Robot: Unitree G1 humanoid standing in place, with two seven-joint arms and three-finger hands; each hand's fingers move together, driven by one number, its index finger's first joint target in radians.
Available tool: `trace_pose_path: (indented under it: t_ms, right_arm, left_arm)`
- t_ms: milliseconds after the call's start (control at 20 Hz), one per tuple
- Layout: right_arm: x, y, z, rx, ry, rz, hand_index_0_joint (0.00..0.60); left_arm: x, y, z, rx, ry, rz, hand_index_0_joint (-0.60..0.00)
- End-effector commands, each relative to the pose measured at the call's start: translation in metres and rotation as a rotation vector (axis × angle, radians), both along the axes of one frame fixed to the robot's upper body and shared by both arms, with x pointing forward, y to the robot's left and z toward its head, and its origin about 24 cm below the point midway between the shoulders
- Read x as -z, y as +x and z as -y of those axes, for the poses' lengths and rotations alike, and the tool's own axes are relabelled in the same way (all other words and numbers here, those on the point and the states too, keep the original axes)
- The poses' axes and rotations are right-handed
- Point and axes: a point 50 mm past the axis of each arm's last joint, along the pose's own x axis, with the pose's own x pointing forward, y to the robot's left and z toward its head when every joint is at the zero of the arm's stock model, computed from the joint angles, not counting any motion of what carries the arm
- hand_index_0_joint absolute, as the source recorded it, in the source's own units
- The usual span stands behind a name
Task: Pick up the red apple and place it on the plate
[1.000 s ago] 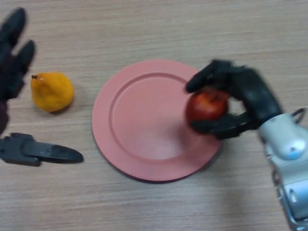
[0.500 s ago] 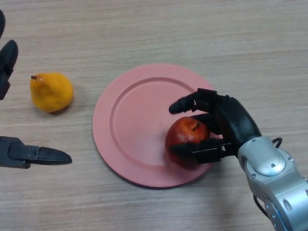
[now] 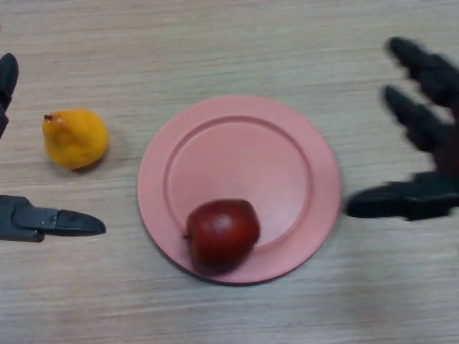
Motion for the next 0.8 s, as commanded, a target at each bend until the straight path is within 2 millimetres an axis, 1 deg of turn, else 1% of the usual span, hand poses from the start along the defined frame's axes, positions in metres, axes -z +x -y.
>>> trace_pose_path:
  t_ms: [50, 100, 150, 300, 400, 500, 650, 800]
  right_arm:
    - [-0.027, -0.020, 0.014, -0.012, -0.047, 0.202, 0.000]
    - [-0.027, -0.022, 0.016, 0.005, -0.063, 0.201, 0.000]
    - [-0.029, -0.026, 0.017, 0.026, -0.097, 0.190, 0.000]
    - [-0.038, -0.030, 0.015, 0.013, -0.150, 0.202, 0.000]
    - [-0.035, -0.031, 0.015, 0.017, -0.164, 0.213, 0.000]
    - [-0.033, -0.033, 0.019, 0.039, -0.142, 0.219, 0.000]
    - [-0.035, -0.037, 0.024, 0.037, -0.144, 0.222, 0.000]
    - [-0.033, -0.037, 0.026, 0.029, -0.148, 0.219, 0.000]
  left_arm:
    - [-0.026, -0.007, 0.002, -0.016, 0.075, 0.144, 0.000]
    - [-0.026, -0.006, 0.003, -0.016, 0.071, 0.136, 0.000]
    - [-0.031, -0.004, 0.007, -0.008, 0.077, 0.118, 0.000]
    - [-0.041, -0.001, 0.017, 0.038, 0.107, 0.098, 0.000]
    - [-0.037, 0.000, 0.022, 0.035, 0.103, 0.099, 0.000]
    - [-0.035, 0.000, 0.025, 0.023, 0.083, 0.105, 0.000]
    - [-0.037, -0.001, 0.024, 0.025, 0.082, 0.093, 0.000]
    - [-0.037, -0.002, 0.025, 0.014, 0.082, 0.121, 0.000]
